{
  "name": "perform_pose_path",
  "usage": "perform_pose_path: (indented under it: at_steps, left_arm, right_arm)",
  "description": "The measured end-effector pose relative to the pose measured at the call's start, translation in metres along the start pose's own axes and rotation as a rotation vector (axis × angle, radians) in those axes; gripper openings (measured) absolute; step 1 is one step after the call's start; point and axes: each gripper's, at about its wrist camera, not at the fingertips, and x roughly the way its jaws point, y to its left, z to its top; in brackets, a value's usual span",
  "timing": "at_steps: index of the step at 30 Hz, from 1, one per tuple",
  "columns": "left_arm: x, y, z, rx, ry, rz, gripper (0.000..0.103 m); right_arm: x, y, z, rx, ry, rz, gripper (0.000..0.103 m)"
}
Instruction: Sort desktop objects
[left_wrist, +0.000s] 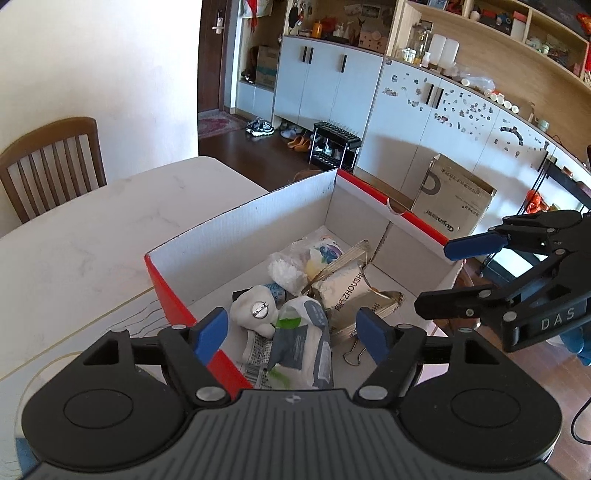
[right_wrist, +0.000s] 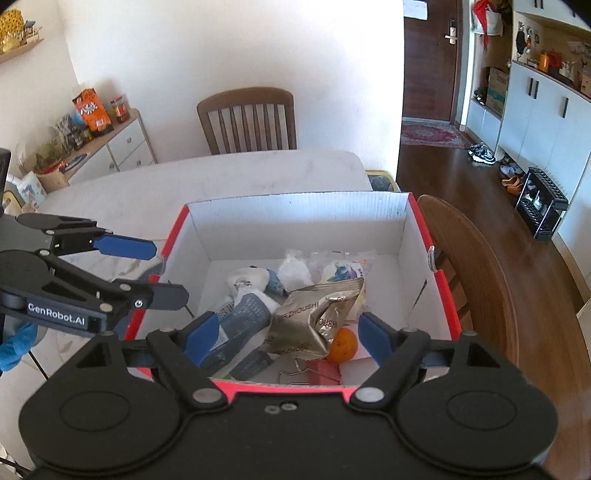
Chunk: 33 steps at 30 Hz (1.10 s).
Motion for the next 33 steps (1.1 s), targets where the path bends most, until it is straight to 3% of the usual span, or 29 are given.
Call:
perform_pose_path:
  at_steps: [3, 7, 10, 15, 33]
  left_arm:
    - [-0.008, -0.002, -0.004, 0.016, -0.014, 0.007, 0.085]
    - [-0.017, -0.003, -0.012, 0.035, -0.029, 0.02, 0.088]
    - [-0.024, -0.002, -0.019, 0.042, -0.038, 0.023, 0.103]
    - [-0.037, 0.0, -0.029, 0.043, -0.047, 0.017, 0.103]
    - [-0.073, -0.004, -0.049, 0.033, -0.097, 0.001, 0.103]
  right_arm:
    - [-0.007, 0.004, -0.006, 0.012, -0.022, -0.004, 0.086]
    - [-0.016, 0.011, -0.013, 0.03, -0.054, -0.01, 0.091]
    - [-0.023, 0.017, -0.02, 0.042, -0.092, -0.012, 0.094]
    - [-0.033, 0.029, -0.031, 0.046, -0.142, -0.04, 0.102]
    - [-0.071, 0.061, -0.053, 0.091, -0.25, -0.057, 0.102]
